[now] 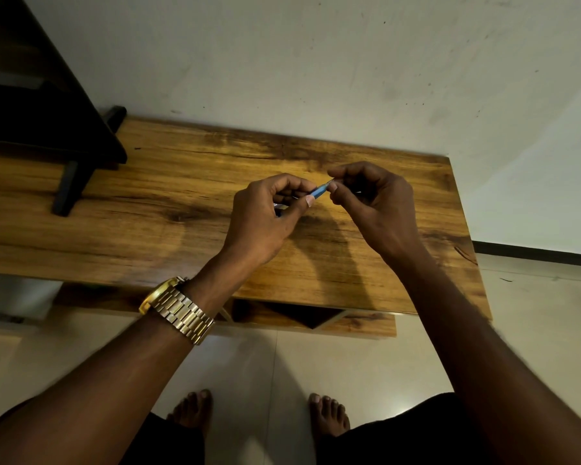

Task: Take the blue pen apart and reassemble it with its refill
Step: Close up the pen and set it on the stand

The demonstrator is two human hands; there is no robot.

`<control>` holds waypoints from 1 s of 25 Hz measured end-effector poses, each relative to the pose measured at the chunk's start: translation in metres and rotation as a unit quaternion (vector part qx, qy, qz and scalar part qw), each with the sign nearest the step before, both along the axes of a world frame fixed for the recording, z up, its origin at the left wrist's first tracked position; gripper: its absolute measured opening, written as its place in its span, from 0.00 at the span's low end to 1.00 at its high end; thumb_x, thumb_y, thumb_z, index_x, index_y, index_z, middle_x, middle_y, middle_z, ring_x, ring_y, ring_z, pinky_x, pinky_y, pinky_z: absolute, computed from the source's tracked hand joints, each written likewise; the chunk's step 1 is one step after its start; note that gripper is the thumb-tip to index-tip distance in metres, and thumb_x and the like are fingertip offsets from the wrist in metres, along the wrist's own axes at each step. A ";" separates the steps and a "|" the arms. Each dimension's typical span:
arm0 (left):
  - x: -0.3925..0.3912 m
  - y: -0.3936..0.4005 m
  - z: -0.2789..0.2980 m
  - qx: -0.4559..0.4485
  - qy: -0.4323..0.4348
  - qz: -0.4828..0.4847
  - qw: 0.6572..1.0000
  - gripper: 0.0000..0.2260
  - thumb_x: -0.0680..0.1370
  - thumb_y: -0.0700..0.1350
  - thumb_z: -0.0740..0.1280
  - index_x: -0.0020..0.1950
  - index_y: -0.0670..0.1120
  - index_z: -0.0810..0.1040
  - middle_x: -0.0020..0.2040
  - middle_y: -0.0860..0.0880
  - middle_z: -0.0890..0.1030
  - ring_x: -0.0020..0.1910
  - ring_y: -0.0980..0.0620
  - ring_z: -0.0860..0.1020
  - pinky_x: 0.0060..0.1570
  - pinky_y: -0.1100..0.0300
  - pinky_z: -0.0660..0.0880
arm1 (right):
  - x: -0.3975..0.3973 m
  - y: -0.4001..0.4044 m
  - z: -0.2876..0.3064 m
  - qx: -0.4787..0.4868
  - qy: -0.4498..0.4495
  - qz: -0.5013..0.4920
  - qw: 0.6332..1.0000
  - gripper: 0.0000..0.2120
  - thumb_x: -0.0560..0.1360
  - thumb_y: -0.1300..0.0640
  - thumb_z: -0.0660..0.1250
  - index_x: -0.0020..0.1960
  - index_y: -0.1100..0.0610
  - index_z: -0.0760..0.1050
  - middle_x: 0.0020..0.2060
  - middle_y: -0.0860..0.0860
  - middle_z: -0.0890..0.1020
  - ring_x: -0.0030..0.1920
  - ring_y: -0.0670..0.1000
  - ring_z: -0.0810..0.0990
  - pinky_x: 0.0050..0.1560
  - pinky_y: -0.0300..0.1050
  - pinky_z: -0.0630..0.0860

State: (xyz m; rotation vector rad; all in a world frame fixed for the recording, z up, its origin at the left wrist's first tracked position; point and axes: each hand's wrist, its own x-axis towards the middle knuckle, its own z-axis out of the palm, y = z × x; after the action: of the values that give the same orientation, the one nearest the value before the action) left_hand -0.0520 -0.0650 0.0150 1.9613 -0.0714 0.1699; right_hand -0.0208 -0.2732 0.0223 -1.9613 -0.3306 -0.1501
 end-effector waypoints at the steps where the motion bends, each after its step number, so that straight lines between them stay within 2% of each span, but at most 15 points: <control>1: 0.000 0.000 0.000 0.002 -0.002 0.000 1.000 0.08 0.82 0.46 0.76 0.60 0.53 0.87 0.52 0.60 0.87 0.54 0.64 0.84 0.51 0.72 0.80 | 0.000 0.000 0.000 0.003 0.007 0.001 1.000 0.10 0.82 0.57 0.76 0.62 0.58 0.86 0.49 0.50 0.90 0.48 0.48 0.90 0.53 0.46 0.87; 6: -0.002 0.002 0.000 0.035 -0.017 -0.005 0.999 0.08 0.81 0.45 0.77 0.60 0.51 0.88 0.50 0.60 0.87 0.55 0.65 0.83 0.47 0.77 0.77 | 0.002 -0.007 0.002 -0.009 0.061 0.035 0.997 0.09 0.82 0.56 0.75 0.60 0.58 0.86 0.46 0.51 0.90 0.45 0.51 0.90 0.51 0.46 0.87; 9: -0.002 0.002 -0.003 0.087 -0.033 -0.007 0.996 0.09 0.80 0.44 0.78 0.60 0.51 0.88 0.52 0.57 0.87 0.52 0.62 0.84 0.48 0.77 0.77 | 0.002 -0.015 0.005 -0.068 0.071 0.058 0.993 0.10 0.83 0.55 0.75 0.63 0.55 0.85 0.46 0.49 0.90 0.45 0.48 0.89 0.50 0.41 0.85; 11: 0.000 0.004 -0.008 0.142 -0.048 -0.012 0.989 0.09 0.79 0.44 0.78 0.59 0.50 0.89 0.53 0.55 0.87 0.49 0.61 0.83 0.47 0.76 0.76 | 0.005 -0.031 0.006 -0.102 0.070 -0.025 0.992 0.13 0.83 0.53 0.74 0.67 0.52 0.84 0.47 0.46 0.90 0.45 0.44 0.89 0.50 0.37 0.84; 13: 0.000 0.005 -0.016 0.181 -0.038 -0.018 0.983 0.09 0.79 0.43 0.78 0.59 0.50 0.89 0.53 0.54 0.87 0.49 0.60 0.82 0.48 0.75 0.75 | 0.009 -0.053 0.006 -0.155 0.050 -0.153 0.975 0.11 0.82 0.53 0.75 0.63 0.52 0.86 0.47 0.45 0.89 0.43 0.40 0.86 0.50 0.28 0.80; 14: -0.001 0.005 -0.020 0.194 -0.029 -0.023 0.980 0.10 0.79 0.43 0.79 0.59 0.50 0.88 0.53 0.53 0.87 0.49 0.60 0.82 0.48 0.74 0.75 | 0.010 -0.063 0.004 -0.192 0.049 -0.179 0.964 0.09 0.82 0.55 0.75 0.61 0.54 0.87 0.47 0.46 0.88 0.42 0.37 0.84 0.46 0.23 0.76; 16: -0.002 0.002 -0.028 0.212 -0.014 -0.035 0.977 0.11 0.77 0.42 0.80 0.59 0.49 0.88 0.53 0.53 0.87 0.48 0.60 0.82 0.49 0.72 0.77 | 0.007 -0.071 -0.003 -0.253 0.097 -0.146 0.951 0.07 0.81 0.56 0.77 0.58 0.56 0.88 0.46 0.48 0.88 0.42 0.37 0.82 0.39 0.23 0.73; 18: -0.001 0.002 -0.033 0.215 -0.008 -0.040 0.976 0.11 0.76 0.41 0.81 0.58 0.50 0.88 0.52 0.53 0.87 0.46 0.61 0.81 0.49 0.70 0.78 | 0.003 -0.070 -0.009 -0.292 0.143 -0.096 0.941 0.09 0.79 0.54 0.78 0.58 0.55 0.88 0.46 0.49 0.88 0.44 0.39 0.83 0.39 0.27 0.71; 20: -0.001 0.002 -0.035 0.211 -0.007 -0.043 0.977 0.12 0.75 0.41 0.81 0.57 0.50 0.88 0.52 0.54 0.86 0.46 0.61 0.82 0.48 0.71 0.78 | 0.003 -0.068 -0.010 -0.296 0.152 -0.080 0.940 0.11 0.77 0.52 0.80 0.58 0.54 0.89 0.46 0.49 0.88 0.45 0.41 0.83 0.40 0.29 0.71; 23: 0.003 0.008 -0.032 0.203 -0.009 -0.055 0.978 0.12 0.75 0.46 0.82 0.56 0.51 0.88 0.51 0.55 0.85 0.45 0.64 0.81 0.47 0.69 0.80 | 0.005 -0.065 -0.009 -0.290 0.142 -0.071 0.944 0.10 0.76 0.53 0.81 0.57 0.53 0.89 0.44 0.47 0.88 0.44 0.40 0.83 0.40 0.28 0.71; 25: 0.011 0.021 -0.026 0.192 -0.022 -0.015 0.981 0.08 0.76 0.47 0.81 0.53 0.52 0.88 0.48 0.56 0.86 0.42 0.67 0.81 0.43 0.75 0.75 | 0.004 -0.062 -0.010 -0.294 0.143 -0.064 0.943 0.08 0.76 0.55 0.81 0.55 0.53 0.89 0.43 0.47 0.87 0.44 0.41 0.83 0.41 0.28 0.72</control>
State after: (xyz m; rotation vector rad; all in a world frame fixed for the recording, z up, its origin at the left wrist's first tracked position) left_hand -0.0410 -0.0445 -0.0106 2.3410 -0.1732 0.1910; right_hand -0.0167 -0.3350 0.0122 -2.5582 -0.0508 0.1731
